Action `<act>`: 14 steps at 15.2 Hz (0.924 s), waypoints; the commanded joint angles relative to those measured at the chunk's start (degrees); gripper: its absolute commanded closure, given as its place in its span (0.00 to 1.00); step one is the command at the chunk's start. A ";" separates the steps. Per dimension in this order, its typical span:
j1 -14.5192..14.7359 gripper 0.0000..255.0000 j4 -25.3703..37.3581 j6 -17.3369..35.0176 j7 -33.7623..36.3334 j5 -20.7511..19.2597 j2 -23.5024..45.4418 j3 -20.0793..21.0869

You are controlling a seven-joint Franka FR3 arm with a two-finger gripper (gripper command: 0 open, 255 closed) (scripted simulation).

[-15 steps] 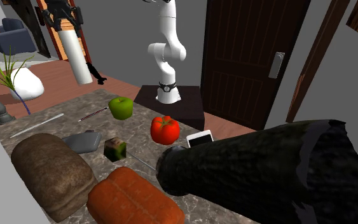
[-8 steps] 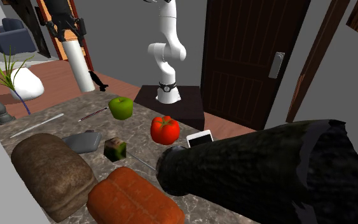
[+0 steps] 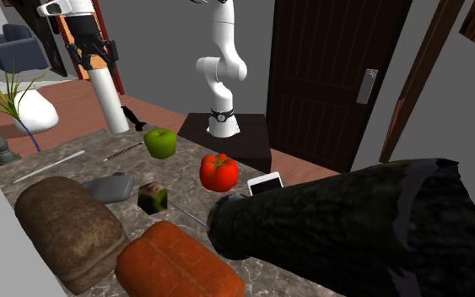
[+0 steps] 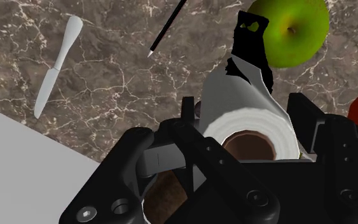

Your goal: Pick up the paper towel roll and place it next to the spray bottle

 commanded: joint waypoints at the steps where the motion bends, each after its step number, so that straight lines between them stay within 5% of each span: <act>1: 0.00 1.00 -1.48 1.54 0.03 0.01 0.03 -0.01; 14: -0.20 1.00 -10.44 11.51 -0.63 0.34 1.15 -0.57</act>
